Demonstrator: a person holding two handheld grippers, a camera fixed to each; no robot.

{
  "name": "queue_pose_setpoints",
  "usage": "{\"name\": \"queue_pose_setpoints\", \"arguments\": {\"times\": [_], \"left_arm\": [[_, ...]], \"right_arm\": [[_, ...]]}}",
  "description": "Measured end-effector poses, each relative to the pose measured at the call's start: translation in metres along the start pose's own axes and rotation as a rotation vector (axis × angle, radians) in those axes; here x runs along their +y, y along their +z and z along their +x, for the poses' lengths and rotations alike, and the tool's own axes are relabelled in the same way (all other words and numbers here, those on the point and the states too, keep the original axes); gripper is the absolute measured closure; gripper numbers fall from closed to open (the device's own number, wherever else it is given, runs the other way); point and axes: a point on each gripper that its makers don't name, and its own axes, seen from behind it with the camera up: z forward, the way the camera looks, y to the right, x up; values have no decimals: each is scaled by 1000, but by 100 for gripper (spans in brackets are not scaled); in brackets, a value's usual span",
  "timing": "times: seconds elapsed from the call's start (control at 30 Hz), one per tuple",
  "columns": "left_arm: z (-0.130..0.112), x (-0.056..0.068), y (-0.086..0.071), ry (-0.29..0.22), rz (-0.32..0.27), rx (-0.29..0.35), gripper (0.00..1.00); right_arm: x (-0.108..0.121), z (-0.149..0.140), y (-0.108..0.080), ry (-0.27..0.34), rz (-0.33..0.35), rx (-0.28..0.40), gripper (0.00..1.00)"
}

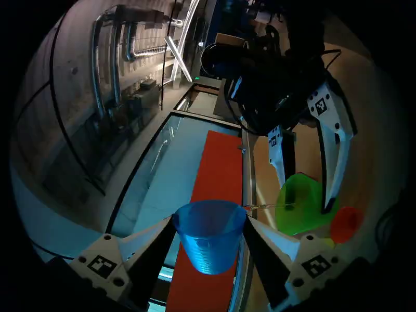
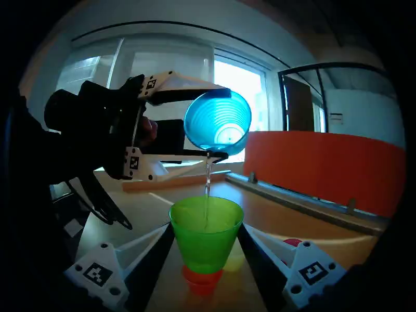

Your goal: Pour water

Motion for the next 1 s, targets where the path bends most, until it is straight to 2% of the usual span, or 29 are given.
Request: {"name": "queue_pose_setpoints", "arguments": {"times": [0.4,1.0], "left_arm": [[0,-2,1,28,6,1,13],[1,1,2,70,7,2,12]], "right_arm": [[0,1,0,-3,-1,0,12],[1,-1,0,-5,-1,-1,12]]}}
